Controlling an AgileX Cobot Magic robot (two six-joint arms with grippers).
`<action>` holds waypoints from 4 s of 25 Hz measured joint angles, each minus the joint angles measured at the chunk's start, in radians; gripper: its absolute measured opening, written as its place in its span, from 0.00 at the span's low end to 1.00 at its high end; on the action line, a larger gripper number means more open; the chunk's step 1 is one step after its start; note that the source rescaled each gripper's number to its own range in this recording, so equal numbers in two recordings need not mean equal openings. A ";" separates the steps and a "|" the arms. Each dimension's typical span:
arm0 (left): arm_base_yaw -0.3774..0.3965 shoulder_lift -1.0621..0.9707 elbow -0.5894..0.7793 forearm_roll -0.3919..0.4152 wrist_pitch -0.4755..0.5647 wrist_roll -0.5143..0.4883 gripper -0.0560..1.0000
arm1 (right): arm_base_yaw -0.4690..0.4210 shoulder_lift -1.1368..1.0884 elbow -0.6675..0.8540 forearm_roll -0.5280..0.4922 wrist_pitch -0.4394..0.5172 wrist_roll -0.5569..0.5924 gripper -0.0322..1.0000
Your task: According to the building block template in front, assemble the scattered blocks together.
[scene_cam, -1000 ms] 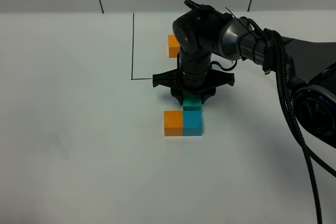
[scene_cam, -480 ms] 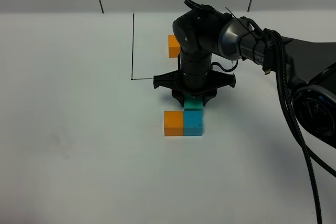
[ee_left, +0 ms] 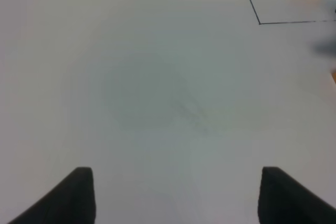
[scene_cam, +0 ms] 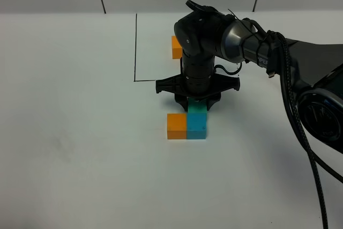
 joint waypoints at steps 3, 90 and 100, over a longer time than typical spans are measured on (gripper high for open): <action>0.000 0.000 0.000 0.000 0.000 0.000 0.44 | 0.003 0.000 0.000 -0.005 -0.003 0.000 0.06; 0.000 0.000 0.000 0.001 0.000 0.001 0.44 | -0.499 -1.644 1.179 0.142 -0.170 -0.598 1.00; 0.000 0.000 0.000 0.001 0.000 0.001 0.44 | -0.420 -2.063 1.291 0.144 -0.061 -0.586 1.00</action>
